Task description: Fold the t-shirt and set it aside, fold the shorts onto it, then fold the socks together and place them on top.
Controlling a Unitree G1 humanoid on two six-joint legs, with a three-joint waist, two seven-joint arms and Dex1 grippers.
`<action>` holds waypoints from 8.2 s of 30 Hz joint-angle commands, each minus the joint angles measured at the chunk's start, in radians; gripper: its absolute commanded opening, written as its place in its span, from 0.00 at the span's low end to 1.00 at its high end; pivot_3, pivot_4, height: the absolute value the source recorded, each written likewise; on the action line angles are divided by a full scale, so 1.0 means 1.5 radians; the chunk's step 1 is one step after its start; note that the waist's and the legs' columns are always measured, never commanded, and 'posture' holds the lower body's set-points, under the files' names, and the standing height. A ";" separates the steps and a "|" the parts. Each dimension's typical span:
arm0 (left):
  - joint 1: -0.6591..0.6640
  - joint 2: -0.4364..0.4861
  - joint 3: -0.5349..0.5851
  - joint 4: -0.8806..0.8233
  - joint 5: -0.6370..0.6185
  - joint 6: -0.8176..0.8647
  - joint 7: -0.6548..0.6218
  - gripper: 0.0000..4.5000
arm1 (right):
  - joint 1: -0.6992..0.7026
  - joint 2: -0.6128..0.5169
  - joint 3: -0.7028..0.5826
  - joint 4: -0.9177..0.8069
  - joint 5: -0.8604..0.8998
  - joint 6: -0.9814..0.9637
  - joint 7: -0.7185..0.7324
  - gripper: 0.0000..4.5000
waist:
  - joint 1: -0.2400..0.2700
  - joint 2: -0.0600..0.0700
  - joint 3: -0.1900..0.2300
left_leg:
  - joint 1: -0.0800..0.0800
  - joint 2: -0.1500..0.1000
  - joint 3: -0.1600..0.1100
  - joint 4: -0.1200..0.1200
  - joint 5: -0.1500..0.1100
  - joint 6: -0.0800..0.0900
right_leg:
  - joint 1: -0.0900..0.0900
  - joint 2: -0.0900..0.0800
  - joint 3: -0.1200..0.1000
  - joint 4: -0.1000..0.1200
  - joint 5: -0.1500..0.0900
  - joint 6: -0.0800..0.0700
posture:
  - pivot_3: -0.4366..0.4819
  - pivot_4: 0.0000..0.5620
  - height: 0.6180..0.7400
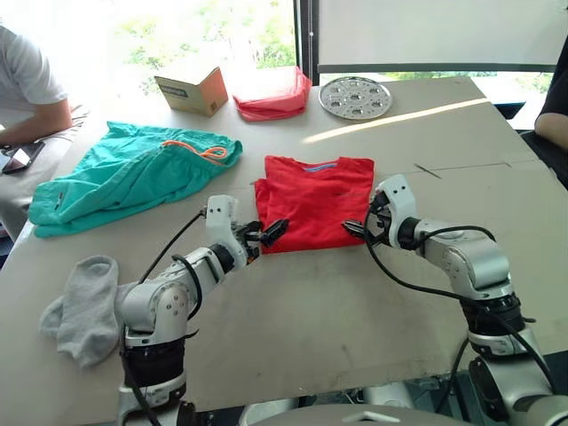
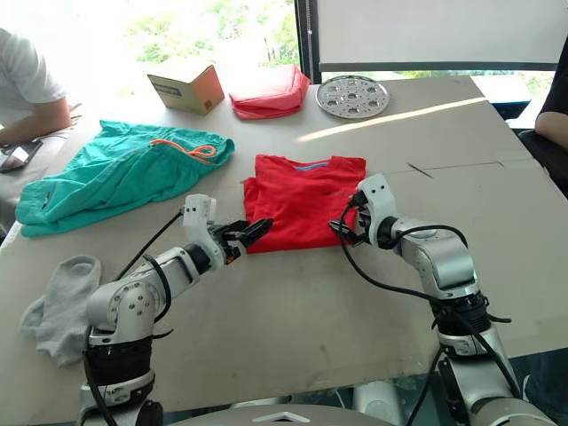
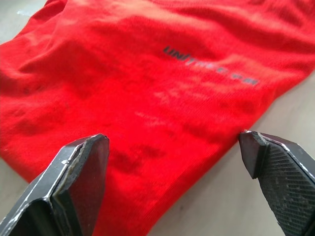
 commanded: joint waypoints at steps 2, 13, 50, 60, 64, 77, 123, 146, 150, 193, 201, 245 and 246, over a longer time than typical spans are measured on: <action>-0.029 -0.018 0.052 0.023 -0.056 0.035 0.014 1.00 | -0.001 0.006 -0.023 -0.037 0.034 0.035 0.003 1.00 | 0.000 0.000 0.000 | 0.000 0.000 0.000 0.000 0.000 0.000 | 0.000 0.000 0.000 0.000 0.000 0.000 | 0.48 0.27 1.00; -0.047 -0.012 0.046 0.045 -0.074 0.037 -0.027 0.51 | -0.018 0.018 -0.018 -0.019 0.038 0.033 -0.006 1.00 | 0.000 0.000 0.000 | 0.000 0.000 0.001 0.000 0.000 0.000 | 0.000 0.000 0.000 0.000 0.000 0.000 | 0.48 0.27 1.00; -0.095 0.022 0.016 0.110 -0.070 0.009 -0.078 0.99 | -0.050 0.027 -0.041 0.028 0.049 0.033 -0.018 1.00 | -0.001 -0.001 0.000 | 0.000 0.000 0.001 0.000 0.000 0.000 | -0.001 0.000 0.000 0.000 0.000 0.000 | 0.48 0.27 1.00; -0.092 0.022 0.043 0.071 -0.107 0.039 -0.058 0.99 | -0.049 0.023 -0.043 0.021 0.053 0.032 -0.020 1.00 | -0.001 -0.001 0.000 | 0.000 0.000 0.001 0.000 0.000 0.000 | -0.001 0.000 0.001 0.000 0.000 0.000 | 0.48 0.27 1.00; -0.093 0.009 0.040 0.073 -0.106 0.039 -0.053 0.99 | -0.048 0.023 -0.044 0.015 0.056 0.033 -0.019 1.00 | -0.001 -0.001 0.000 | 0.000 0.000 0.001 0.000 0.000 0.000 | -0.001 0.000 0.001 0.000 0.000 0.000 | 0.48 0.27 1.00; -0.075 0.016 0.061 0.079 -0.106 0.056 -0.031 0.99 | -0.042 0.025 -0.048 0.002 0.076 0.049 -0.020 1.00 | -0.001 -0.001 0.000 | 0.000 0.000 0.001 0.000 0.000 0.000 | -0.001 0.000 0.001 0.000 0.000 0.000 | 0.48 0.27 1.00; 0.328 0.003 0.149 -0.227 -0.294 -0.021 0.052 0.21 | 0.075 -0.225 0.069 -0.126 0.076 -0.047 0.155 0.31 | 0.019 -0.001 -0.001 | 0.001 0.002 0.007 -0.001 -0.002 0.002 | -0.001 0.001 0.005 -0.001 0.000 0.000 | 0.48 0.27 1.00; 0.151 0.033 -0.120 0.027 0.112 -0.280 0.027 0.00 | 0.102 0.048 0.133 0.136 -0.126 -0.415 0.000 0.00 | 0.005 -0.002 -0.005 | 0.003 0.004 0.012 -0.002 -0.002 0.003 | -0.002 0.004 0.004 -0.001 0.001 0.000 | 0.48 0.27 1.00; 0.180 0.039 -0.074 -0.001 0.092 -0.301 0.005 0.00 | 0.137 0.033 0.072 0.034 -0.062 -0.362 0.017 0.14 | 0.011 -0.001 -0.006 | 0.011 0.004 0.013 -0.004 -0.003 0.004 | 0.005 0.005 0.006 -0.001 0.001 -0.001 | 0.48 0.27 1.00; 0.296 0.322 0.020 -0.269 -0.037 -0.260 -0.390 1.00 | 0.085 -0.182 0.098 0.007 -0.160 -0.193 0.079 0.01 | 0.037 0.002 -0.003 | 0.018 0.008 0.020 -0.011 -0.007 0.004 | 0.008 0.009 0.010 -0.004 0.001 -0.001 | 0.48 0.27 1.00; 0.225 0.299 -0.064 -0.270 -0.033 -0.254 -0.382 1.00 | 0.114 -0.347 -0.041 -0.025 -0.150 -0.129 0.107 0.01 | 0.029 0.002 0.000 | 0.010 0.009 0.019 -0.008 -0.006 0.005 | 0.003 0.006 0.008 -0.005 0.001 -0.001 | 0.48 0.27 1.00; 0.048 0.180 -0.144 -0.166 -0.012 -0.263 -0.347 1.00 | 0.037 -0.128 -0.406 -0.138 0.153 -0.122 0.014 0.94 | 0.014 0.002 0.006 | 0.011 0.011 0.024 -0.007 -0.006 0.005 | 0.004 0.008 0.015 -0.005 0.001 0.000 | 0.48 0.27 1.00; 0.047 0.178 -0.139 -0.162 -0.010 -0.264 -0.343 1.00 | 0.045 -0.074 -0.375 -0.173 0.164 -0.114 -0.016 0.94 | 0.014 0.002 0.006 | 0.011 0.011 0.024 -0.007 -0.006 0.005 | 0.003 0.008 0.016 -0.005 0.001 0.000 | 0.48 0.27 1.00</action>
